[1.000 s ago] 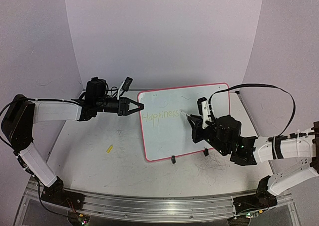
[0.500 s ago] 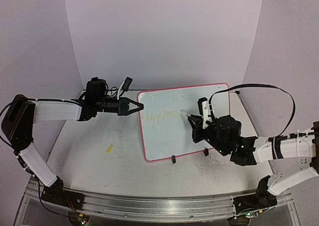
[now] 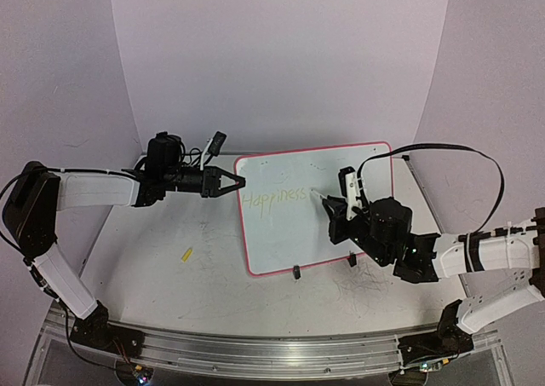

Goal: Write a sentence on the whiteboard

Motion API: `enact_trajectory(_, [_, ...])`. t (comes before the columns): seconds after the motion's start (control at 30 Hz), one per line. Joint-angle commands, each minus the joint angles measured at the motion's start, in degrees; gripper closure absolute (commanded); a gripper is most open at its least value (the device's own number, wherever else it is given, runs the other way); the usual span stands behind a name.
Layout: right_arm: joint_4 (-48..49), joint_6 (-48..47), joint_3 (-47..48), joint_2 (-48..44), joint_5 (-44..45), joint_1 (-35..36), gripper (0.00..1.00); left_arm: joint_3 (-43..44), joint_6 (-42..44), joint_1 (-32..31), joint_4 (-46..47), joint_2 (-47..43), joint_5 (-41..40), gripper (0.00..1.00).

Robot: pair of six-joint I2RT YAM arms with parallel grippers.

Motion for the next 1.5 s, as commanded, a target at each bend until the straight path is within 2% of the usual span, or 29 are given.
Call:
enact_trajectory(0.0, [1.3,-1.3,1.4,-0.7,-1.8,-0.1,1.00,1.0,1.0,0.1,-2.0,-1.1,-2.1,1.00])
enact_trajectory(0.13, [0.8,0.0,1.6,-0.6,1.3,-0.3,1.00,1.0,1.0,0.0,-2.0,-1.1,-2.1,1.00])
enact_trajectory(0.43, [0.0,-0.5,4.3,2.2,1.0,-0.7,1.00,1.1,1.0,-0.1,-2.0,-1.1,-1.9,1.00])
enact_trajectory(0.6, [0.0,-0.3,5.8,3.0,3.9,-1.0,1.00,1.1,1.0,0.0,-2.0,-0.9,-1.8,1.00])
enact_trajectory(1.47, [-3.6,2.7,6.3,4.9,4.2,-3.6,1.00,1.0,1.1,-0.3,-2.0,-1.2,-1.7,1.00])
